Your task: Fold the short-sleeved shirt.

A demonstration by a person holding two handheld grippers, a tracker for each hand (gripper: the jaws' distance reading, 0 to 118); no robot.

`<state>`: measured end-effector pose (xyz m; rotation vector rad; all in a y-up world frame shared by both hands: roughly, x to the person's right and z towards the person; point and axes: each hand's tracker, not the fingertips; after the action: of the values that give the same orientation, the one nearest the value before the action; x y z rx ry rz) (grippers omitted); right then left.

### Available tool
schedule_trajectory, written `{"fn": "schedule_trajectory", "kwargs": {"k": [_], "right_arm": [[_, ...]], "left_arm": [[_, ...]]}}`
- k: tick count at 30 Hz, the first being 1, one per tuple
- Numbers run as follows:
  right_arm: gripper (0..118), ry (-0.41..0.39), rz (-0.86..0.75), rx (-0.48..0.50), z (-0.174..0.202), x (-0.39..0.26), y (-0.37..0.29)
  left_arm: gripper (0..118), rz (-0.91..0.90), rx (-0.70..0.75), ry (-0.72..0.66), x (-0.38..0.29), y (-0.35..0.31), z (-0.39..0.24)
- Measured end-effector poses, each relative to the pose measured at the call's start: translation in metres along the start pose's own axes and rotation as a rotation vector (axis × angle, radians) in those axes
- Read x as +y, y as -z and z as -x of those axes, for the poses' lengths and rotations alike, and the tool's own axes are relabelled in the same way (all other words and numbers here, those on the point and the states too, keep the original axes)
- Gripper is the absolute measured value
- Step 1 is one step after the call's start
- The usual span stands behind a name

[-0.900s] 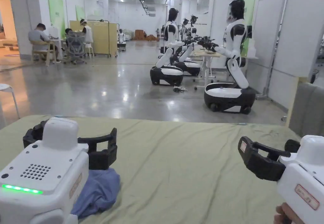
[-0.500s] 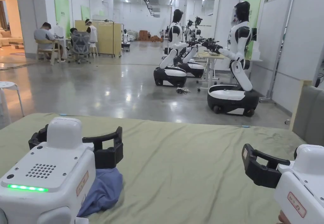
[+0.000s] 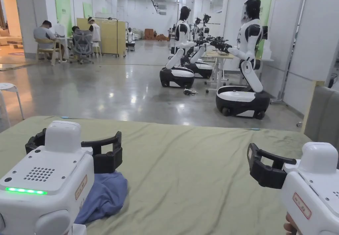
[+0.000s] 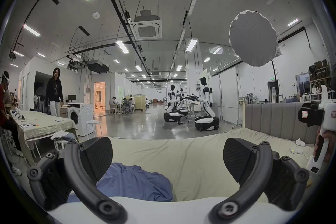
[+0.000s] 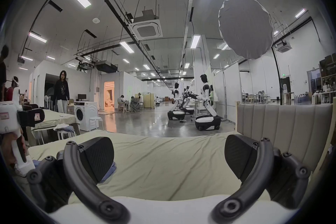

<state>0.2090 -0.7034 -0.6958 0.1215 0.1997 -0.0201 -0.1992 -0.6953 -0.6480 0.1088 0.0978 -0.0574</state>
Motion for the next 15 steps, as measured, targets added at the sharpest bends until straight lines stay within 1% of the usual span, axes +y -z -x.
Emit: {"fn": "schedule_trajectory", "kwargs": {"k": [3,6,15], "right_arm": [[118,-0.017,0.006,-0.007,0.0001,-0.001,0.0005],[118,-0.008,0.016,0.003,-0.002,-0.0027,0.0004],[118,-0.002,0.03,-0.005,-0.0036,0.0009,0.0009]], "left_arm": [[117,-0.003,-0.002,0.003,0.0006,0.0002,-0.0023],[117,-0.003,-0.003,0.0,0.0022,-0.0013,-0.0025],[117,-0.007,0.01,0.015,0.007,-0.0014,-0.0049]]}}
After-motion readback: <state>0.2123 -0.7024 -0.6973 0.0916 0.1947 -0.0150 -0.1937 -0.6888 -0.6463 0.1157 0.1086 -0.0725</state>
